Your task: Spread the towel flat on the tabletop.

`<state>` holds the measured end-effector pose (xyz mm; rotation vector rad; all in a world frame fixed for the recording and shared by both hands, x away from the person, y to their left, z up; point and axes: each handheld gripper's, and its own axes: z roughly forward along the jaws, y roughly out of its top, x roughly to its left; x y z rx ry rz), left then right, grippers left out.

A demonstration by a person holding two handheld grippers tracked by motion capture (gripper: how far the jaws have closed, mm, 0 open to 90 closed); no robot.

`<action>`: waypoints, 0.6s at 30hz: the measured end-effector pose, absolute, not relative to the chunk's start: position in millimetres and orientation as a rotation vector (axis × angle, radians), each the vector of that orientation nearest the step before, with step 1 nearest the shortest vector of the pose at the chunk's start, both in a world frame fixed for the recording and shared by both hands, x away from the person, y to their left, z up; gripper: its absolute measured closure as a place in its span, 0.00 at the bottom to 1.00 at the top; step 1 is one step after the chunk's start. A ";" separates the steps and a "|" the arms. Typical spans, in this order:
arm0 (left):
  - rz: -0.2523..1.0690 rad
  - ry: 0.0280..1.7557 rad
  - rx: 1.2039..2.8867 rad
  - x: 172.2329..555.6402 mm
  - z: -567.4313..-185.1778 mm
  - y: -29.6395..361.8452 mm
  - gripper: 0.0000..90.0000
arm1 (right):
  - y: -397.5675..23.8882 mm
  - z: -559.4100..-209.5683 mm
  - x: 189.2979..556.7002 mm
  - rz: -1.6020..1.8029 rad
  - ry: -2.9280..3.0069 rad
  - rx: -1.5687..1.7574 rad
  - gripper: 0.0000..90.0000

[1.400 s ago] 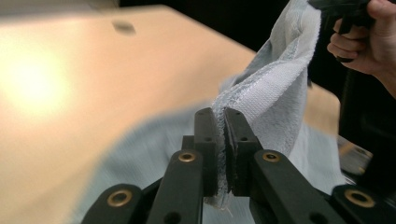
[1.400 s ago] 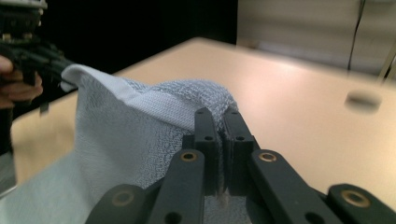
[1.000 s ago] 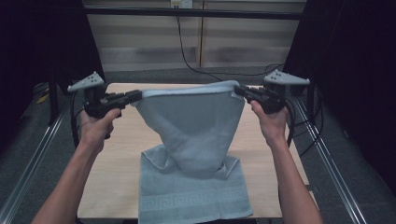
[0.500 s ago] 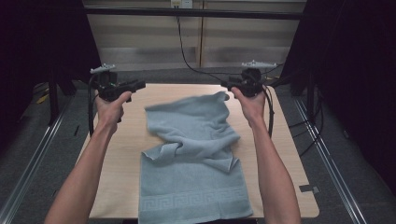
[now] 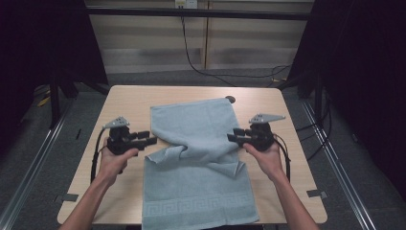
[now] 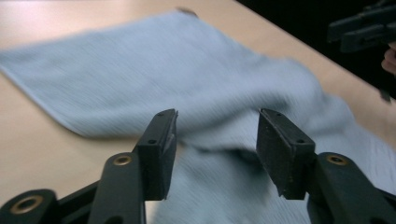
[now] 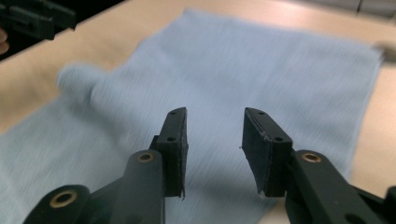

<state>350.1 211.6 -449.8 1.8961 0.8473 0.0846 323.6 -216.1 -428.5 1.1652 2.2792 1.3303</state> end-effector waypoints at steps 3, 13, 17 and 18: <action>0.079 0.807 1.933 343.0 -457.1 203.2 0.43 | -216.7 -447.4 305.5 1.309 2.333 1.177 0.65; 0.052 0.809 1.950 344.9 -475.8 194.0 0.97 | -220.0 -492.8 306.5 1.150 2.362 1.304 0.45; 0.044 0.835 1.893 342.4 -469.0 211.8 0.98 | -215.8 -499.3 305.7 1.108 2.397 1.308 0.69; 0.047 0.845 1.877 340.7 -467.2 218.7 0.98 | -215.9 -498.5 306.0 1.117 2.393 1.286 0.76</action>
